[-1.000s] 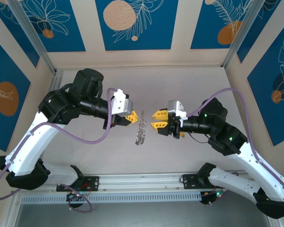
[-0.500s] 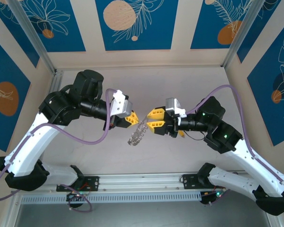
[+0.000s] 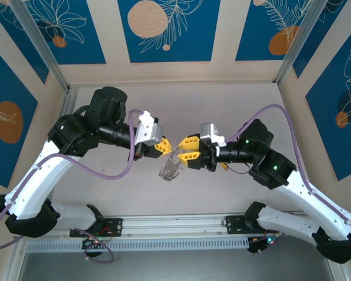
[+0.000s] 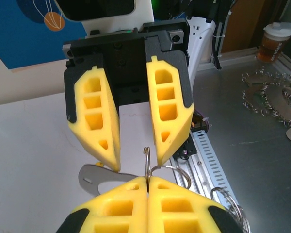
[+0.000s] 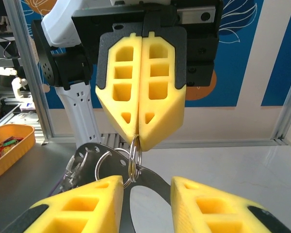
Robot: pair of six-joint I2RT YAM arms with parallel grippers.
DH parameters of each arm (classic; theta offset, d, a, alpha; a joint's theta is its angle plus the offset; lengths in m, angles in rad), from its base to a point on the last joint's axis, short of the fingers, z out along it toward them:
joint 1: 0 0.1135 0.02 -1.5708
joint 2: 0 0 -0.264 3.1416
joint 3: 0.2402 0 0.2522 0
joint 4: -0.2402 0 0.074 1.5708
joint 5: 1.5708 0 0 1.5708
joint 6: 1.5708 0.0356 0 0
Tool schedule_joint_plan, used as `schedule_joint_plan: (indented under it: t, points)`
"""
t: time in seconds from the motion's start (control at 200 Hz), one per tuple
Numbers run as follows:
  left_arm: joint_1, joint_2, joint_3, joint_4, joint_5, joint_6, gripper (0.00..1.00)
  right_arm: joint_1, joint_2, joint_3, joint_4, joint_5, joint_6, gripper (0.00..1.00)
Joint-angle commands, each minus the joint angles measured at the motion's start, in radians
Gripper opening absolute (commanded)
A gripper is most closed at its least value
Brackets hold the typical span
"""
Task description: Put the keys on the keyring
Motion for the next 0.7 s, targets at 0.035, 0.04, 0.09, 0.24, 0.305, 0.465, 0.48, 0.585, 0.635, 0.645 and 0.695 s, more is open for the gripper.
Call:
schedule_joint_plan:
  t: [0.035, 0.04, 0.09, 0.24, 0.305, 0.465, 0.48, 0.585, 0.635, 0.645, 0.695]
  points:
    - [-0.027, 0.014, 0.023, -0.025, -0.022, 0.024, 0.0, 0.026, 0.035, 0.057, -0.031, 0.033, -0.039, 0.28]
    - [-0.028, 0.015, 0.023, -0.025, -0.024, 0.024, 0.0, 0.026, 0.036, 0.058, -0.032, 0.034, -0.04, 0.28]
    - [-0.034, 0.018, 0.024, -0.032, -0.04, 0.03, 0.0, 0.033, 0.046, 0.069, -0.041, 0.04, -0.049, 0.27]
    - [-0.046, 0.034, 0.032, -0.064, -0.098, 0.049, 0.0, 0.042, 0.058, 0.08, -0.05, 0.056, -0.062, 0.19]
    - [-0.051, 0.042, 0.04, -0.076, -0.107, 0.056, 0.0, 0.044, 0.07, 0.092, -0.073, 0.071, -0.067, 0.13]
    - [-0.056, 0.047, 0.04, -0.076, -0.129, 0.064, 0.0, 0.054, 0.098, 0.117, -0.133, 0.123, -0.085, 0.0]
    - [-0.056, 0.047, 0.039, -0.075, -0.13, 0.063, 0.0, 0.054, 0.1, 0.115, -0.134, 0.126, -0.087, 0.0]
    - [-0.056, 0.031, 0.013, -0.035, -0.131, 0.04, 0.0, 0.059, 0.093, 0.105, -0.126, 0.154, -0.094, 0.0]
    - [-0.052, 0.021, -0.008, -0.02, -0.137, 0.029, 0.0, 0.059, 0.078, 0.091, -0.106, 0.15, -0.101, 0.0]
    - [-0.051, 0.019, -0.014, -0.017, -0.139, 0.027, 0.0, 0.06, 0.073, 0.087, -0.1, 0.148, -0.102, 0.0]
    - [-0.044, 0.01, -0.04, 0.003, -0.137, 0.012, 0.09, 0.06, 0.042, 0.06, -0.05, 0.135, -0.1, 0.0]
